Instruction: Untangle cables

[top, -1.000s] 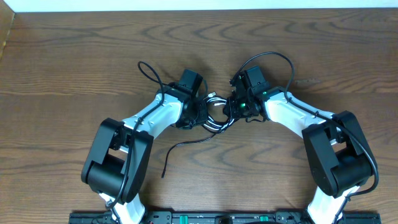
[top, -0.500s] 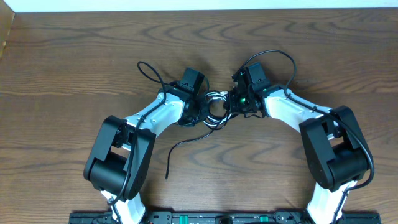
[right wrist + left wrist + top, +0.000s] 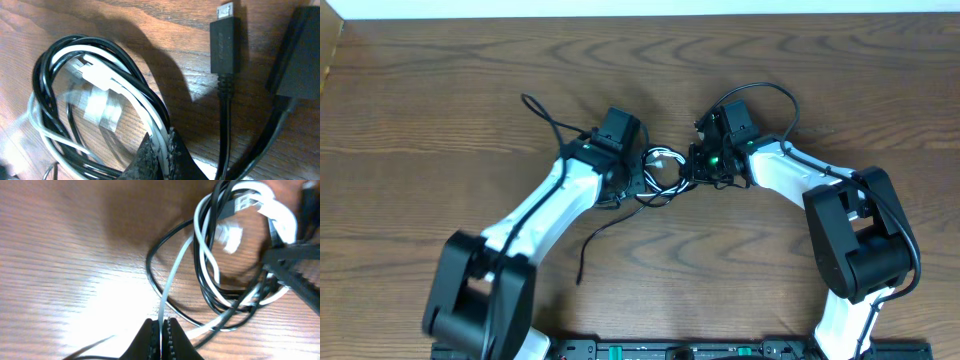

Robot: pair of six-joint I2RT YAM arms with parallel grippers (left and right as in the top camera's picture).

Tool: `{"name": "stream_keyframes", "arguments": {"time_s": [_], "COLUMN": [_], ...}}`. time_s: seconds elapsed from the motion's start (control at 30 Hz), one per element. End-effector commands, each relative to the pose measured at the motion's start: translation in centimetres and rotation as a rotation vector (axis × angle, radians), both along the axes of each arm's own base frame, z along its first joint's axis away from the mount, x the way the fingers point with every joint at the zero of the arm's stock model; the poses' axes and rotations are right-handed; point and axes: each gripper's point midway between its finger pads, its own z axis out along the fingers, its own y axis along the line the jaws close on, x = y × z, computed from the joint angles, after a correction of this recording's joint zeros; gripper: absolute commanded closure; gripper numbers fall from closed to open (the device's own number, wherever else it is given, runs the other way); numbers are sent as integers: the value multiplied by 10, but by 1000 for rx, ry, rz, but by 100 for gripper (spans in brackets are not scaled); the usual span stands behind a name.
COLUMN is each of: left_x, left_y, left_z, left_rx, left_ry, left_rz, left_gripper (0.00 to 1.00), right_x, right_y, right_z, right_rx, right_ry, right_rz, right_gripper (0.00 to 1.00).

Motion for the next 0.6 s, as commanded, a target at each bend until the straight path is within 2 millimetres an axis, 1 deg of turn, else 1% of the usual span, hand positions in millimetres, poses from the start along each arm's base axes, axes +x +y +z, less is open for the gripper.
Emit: {"name": "stream_keyframes", "arguments": {"time_s": [0.0, 0.17, 0.23, 0.33, 0.37, 0.4, 0.43, 0.5, 0.57], "left_x": [3, 3, 3, 3, 3, 3, 2, 2, 1], "left_y": [19, 19, 19, 19, 19, 19, 19, 19, 20], "left_z": [22, 45, 46, 43, 42, 38, 36, 28, 21], "left_rx": [80, 52, 51, 55, 56, 61, 63, 73, 82], "left_ry": [-83, -142, -146, -138, -135, -124, -116, -94, -75], "left_rz": [1, 4, 4, 4, 4, 4, 7, 5, 4], "left_gripper": [93, 93, 93, 92, 89, 78, 75, 71, 71], "right_x": [-7, -7, -7, -7, -7, -7, -7, -7, -8], "right_y": [-16, -16, -16, -16, -16, -16, -16, -16, -10], "right_z": [-24, -24, -24, -24, -24, -24, -24, -23, -18], "right_rx": [-64, -64, -64, -64, -64, -64, -64, -63, -30], "right_ry": [53, 53, 53, 53, 53, 53, 53, 52, 34], "right_rz": [-35, -35, -35, -35, -35, -35, -35, -34, 11], "right_gripper": [99, 99, 99, 99, 99, 98, 98, 98, 99]}}
